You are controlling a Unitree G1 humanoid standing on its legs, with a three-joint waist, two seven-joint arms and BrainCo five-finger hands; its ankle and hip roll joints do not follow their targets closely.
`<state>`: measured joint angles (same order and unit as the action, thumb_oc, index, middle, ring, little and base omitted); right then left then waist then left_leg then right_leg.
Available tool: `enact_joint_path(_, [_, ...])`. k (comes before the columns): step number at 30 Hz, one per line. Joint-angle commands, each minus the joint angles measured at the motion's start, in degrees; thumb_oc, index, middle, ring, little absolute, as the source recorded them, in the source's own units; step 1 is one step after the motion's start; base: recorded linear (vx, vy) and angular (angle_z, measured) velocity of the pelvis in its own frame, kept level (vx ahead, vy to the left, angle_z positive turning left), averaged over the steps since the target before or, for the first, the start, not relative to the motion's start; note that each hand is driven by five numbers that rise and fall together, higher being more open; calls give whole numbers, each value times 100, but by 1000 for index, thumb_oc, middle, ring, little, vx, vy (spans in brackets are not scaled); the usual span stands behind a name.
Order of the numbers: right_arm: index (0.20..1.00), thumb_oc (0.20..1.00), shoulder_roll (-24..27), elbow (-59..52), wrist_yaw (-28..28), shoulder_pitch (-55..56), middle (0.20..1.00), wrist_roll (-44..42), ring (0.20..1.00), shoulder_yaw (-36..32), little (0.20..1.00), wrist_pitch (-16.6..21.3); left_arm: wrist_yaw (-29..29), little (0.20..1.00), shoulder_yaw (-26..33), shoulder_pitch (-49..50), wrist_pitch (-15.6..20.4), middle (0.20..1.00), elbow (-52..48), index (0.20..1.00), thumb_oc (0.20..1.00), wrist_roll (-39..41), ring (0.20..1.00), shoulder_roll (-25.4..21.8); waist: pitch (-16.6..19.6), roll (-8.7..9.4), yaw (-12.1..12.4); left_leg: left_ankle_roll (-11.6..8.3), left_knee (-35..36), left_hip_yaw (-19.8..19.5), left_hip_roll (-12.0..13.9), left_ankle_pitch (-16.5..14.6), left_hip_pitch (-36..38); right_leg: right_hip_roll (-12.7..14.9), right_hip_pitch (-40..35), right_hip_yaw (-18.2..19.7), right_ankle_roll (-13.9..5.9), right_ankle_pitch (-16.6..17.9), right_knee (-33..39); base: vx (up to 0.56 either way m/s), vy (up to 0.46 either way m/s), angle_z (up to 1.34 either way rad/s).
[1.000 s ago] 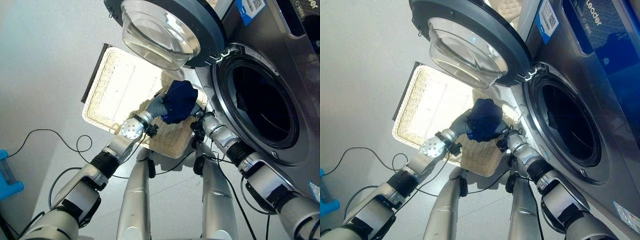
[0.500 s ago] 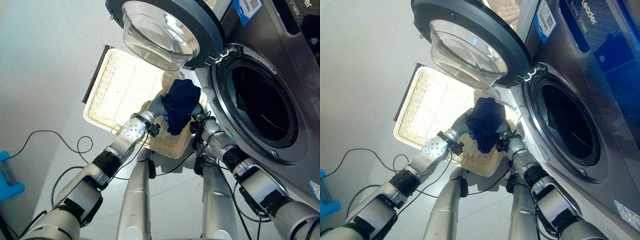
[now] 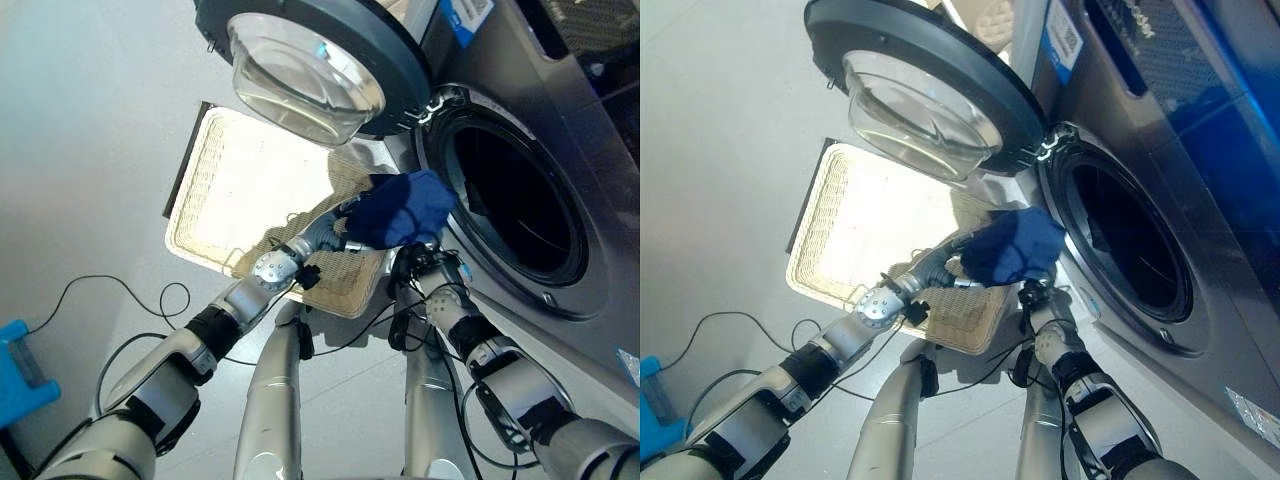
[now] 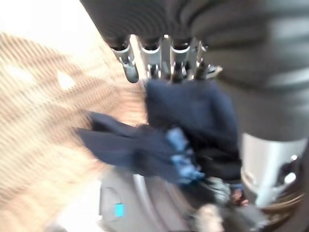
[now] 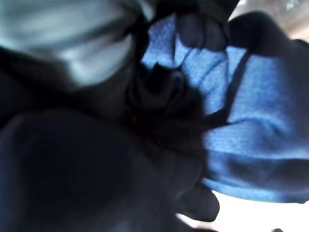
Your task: Put the clothes into the washing machine.
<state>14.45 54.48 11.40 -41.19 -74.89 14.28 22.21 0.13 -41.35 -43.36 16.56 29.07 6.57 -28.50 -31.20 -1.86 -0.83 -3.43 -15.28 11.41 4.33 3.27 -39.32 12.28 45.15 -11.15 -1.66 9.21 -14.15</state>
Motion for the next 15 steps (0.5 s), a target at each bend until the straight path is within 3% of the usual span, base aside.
enact_joint_path(1, [200, 200, 211, -166, 637, -28, 200, -1149, 200, -212, 200, 270, 776, 1000, -156, -45, 14, 1000, -179, 1000, 1000, -1086, 1000, -4, 140, -525, -70, -146, -26, 298, -288, -255, -40, -204, -221, -227, -559, -600, -379, 11, 70, -13])
enact_joint_path(8, [200, 200, 304, 152, 1092, -76, 200, -2330, 200, -504, 200, 138, 1616, 1000, -394, -320, -316, 1000, 223, 1000, 1000, -2007, 1000, -234, 140, -571, -124, -164, -9, 367, -273, -203, -64, -216, -194, -189, -557, -569, -338, 9, 29, -7])
enact_joint_path(10, [200, 200, 339, 268, 1314, -78, 200, -3101, 200, -641, 200, 86, 1960, 1000, -381, -345, -448, 1000, 469, 1000, 1000, -1566, 1000, -278, 140, -572, -136, -169, -7, 377, -270, -197, -69, -228, -195, -175, -558, -569, -325, 9, 23, -5])
enact_joint_path(15, [200, 200, 308, 416, 1460, -72, 200, -3811, 200, -941, 200, 51, 2367, 1000, 48, -175, -335, 1000, 975, 1000, 1000, -1020, 1000, -70, 140, -528, -112, -168, -18, 331, -269, -193, -115, -226, -171, -179, -575, -566, -348, 3, -19, -2])
